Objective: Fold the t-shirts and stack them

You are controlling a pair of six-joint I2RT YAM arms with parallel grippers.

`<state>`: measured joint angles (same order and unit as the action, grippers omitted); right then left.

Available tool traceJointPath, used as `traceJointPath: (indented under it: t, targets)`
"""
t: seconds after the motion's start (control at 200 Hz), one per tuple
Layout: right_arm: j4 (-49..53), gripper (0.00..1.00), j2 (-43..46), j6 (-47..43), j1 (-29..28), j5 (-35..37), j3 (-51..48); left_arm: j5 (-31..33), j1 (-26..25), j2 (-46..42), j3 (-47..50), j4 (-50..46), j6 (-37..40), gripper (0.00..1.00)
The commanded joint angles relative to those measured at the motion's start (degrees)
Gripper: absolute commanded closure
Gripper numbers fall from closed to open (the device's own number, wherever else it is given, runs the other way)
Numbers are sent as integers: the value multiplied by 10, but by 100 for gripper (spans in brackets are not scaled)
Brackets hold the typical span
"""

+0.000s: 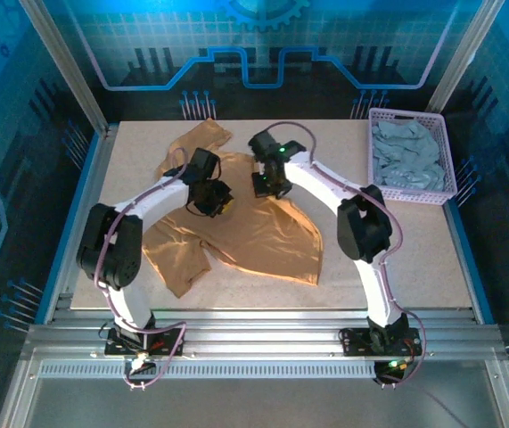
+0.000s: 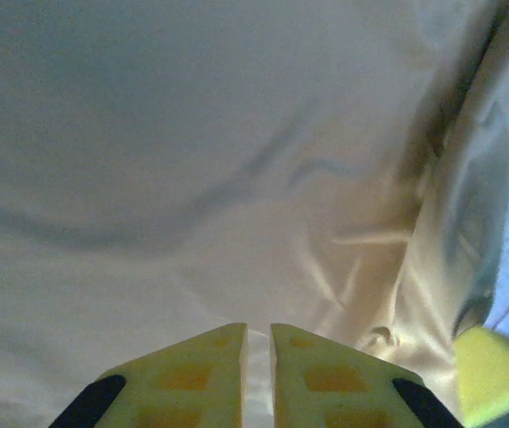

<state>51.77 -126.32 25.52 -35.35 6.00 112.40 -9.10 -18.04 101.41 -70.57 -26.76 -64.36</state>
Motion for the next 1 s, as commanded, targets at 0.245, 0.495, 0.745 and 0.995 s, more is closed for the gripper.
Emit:
traceJointPath:
  t: [0.245,0.495,0.745,0.995]
  targets:
    - [28,52,-45,39,-35,-131,61,26,28,-61,50,-40,27,83]
    - [-44,54,26,76,64,-152,-53,16,29,-66,74,-23,25,84]
    - [-31,73,-6,129,68,-177,-53,12,29,-67,81,-19,24,85]
    - [-12,87,-48,181,54,-173,-34,1,28,-57,81,-1,14,86]
